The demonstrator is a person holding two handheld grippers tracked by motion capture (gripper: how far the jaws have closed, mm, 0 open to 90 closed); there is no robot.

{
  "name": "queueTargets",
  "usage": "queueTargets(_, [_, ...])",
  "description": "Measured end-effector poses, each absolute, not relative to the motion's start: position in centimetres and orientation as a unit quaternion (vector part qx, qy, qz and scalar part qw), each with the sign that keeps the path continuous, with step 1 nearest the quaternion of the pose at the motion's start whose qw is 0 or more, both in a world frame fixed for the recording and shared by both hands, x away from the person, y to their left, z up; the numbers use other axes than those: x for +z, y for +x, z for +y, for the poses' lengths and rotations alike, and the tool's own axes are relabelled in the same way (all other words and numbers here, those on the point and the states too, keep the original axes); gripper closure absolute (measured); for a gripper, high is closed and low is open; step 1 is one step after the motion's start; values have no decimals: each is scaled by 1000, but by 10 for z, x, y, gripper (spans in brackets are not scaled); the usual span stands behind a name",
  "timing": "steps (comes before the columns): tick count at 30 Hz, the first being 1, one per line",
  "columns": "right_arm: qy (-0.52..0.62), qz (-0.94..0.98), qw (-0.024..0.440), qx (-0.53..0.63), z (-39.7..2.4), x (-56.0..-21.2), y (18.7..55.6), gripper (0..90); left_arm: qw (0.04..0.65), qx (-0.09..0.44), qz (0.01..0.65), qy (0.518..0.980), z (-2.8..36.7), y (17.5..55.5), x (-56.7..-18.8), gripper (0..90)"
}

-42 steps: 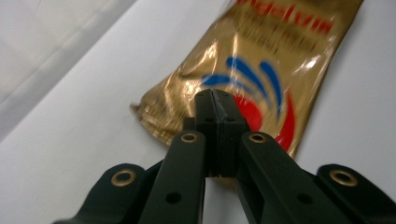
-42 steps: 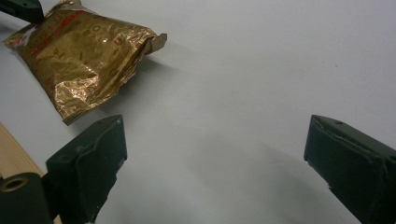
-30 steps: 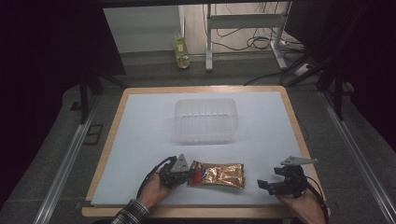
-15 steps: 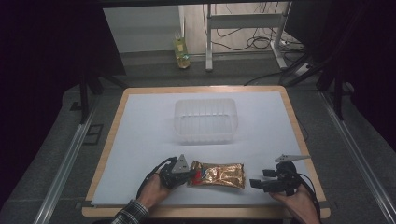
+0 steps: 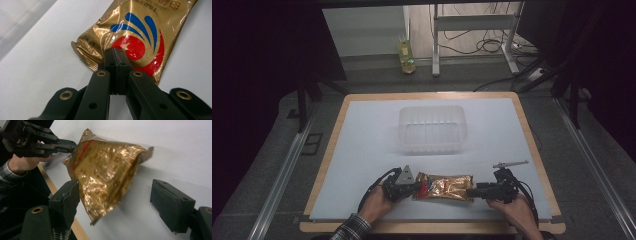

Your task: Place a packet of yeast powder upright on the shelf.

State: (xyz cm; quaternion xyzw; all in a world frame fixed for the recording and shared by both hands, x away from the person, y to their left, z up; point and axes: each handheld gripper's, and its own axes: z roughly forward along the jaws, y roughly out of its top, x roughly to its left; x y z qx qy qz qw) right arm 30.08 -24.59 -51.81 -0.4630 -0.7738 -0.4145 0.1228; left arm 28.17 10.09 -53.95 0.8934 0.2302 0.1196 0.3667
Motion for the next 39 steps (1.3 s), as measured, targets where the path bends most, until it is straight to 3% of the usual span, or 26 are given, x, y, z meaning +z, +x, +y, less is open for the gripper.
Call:
queueTargets(11, [-465,-763,160,-419,-226,-525,314,324,365,118,226,895,102,283,-539,898])
queueTargets(23, [-456,-755,178,-436,-210,-523,323,505,375,115,231,890,102,282,-541,898])
queueTargets(30, [-470,-728,203,-456,-211,-519,328,673,371,119,224,893,103,282,-540,897])
queueTargets(39, [-469,-725,200,-462,-209,-512,325,733,369,146,218,892,103,279,-538,863])
